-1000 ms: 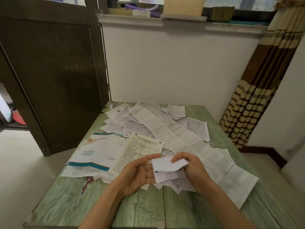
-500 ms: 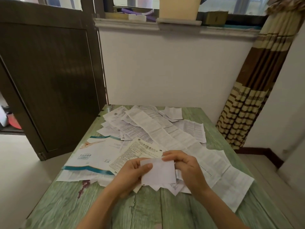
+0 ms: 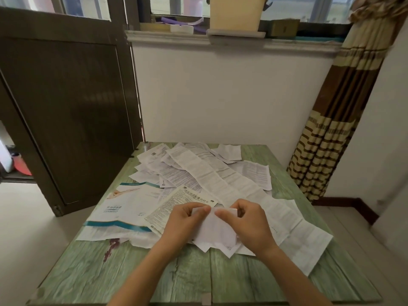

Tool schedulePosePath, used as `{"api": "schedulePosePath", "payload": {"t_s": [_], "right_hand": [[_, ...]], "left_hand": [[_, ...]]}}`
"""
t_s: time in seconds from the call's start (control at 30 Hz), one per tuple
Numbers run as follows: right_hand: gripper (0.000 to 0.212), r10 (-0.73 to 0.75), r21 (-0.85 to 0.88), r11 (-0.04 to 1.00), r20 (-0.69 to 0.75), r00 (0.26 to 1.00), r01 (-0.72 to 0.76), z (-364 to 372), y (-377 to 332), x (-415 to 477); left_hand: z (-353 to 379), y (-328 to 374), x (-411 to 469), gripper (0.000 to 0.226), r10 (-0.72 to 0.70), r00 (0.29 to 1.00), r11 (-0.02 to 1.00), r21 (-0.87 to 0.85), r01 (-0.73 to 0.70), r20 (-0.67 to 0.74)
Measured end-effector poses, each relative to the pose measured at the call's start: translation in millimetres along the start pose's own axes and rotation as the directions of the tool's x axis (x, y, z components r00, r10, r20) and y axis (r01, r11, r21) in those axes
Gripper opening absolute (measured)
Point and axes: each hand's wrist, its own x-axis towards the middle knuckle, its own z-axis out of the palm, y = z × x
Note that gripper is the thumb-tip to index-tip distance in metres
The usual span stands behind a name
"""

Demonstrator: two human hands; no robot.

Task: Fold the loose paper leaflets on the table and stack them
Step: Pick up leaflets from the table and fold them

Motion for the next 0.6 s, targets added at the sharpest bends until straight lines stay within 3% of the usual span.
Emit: {"api": "schedulePosePath", "payload": {"t_s": [0.1, 0.23, 0.3, 0.4, 0.5, 0.6], "right_hand": [[0.016, 0.085, 0.156, 0.983, 0.07, 0.994, -0.096, -16, 7, 2], [0.011, 0.063, 0.115, 0.99, 0.148, 0.987, -0.08, -36, 16, 3], [0.012, 0.07, 0.08, 0.994, 0.072, 0.995, -0.076, -50, 21, 6], [0.008, 0.176, 0.151, 0.978, -0.205, 0.963, -0.146, -81, 35, 15], [0.009, 0.353, 0.32, 0.918, -0.395, 0.848, -0.234, -114, 58, 28], [0.01, 0.486, 0.407, 0.855, -0.407, 0.774, -0.323, -129, 77, 43]], "left_hand": [[4, 2, 7, 0.017, 0.008, 1.0, 1.0, 0.004, -0.008, 0.023], [13, 2, 15, 0.022, 0.019, 0.996, 0.997, 0.076, -0.025, 0.091], [18, 2, 17, 0.022, 0.027, 0.993, 0.997, 0.068, -0.035, 0.114], [25, 7, 23, 0.019, 0.041, 0.998, 0.999, -0.012, -0.04, 0.04], [54, 13, 27, 0.017, 0.206, 0.974, 0.941, 0.252, -0.225, 0.096], [109, 12, 34, 0.034, 0.245, 0.894, 0.709, 0.559, -0.43, 0.376]]}}
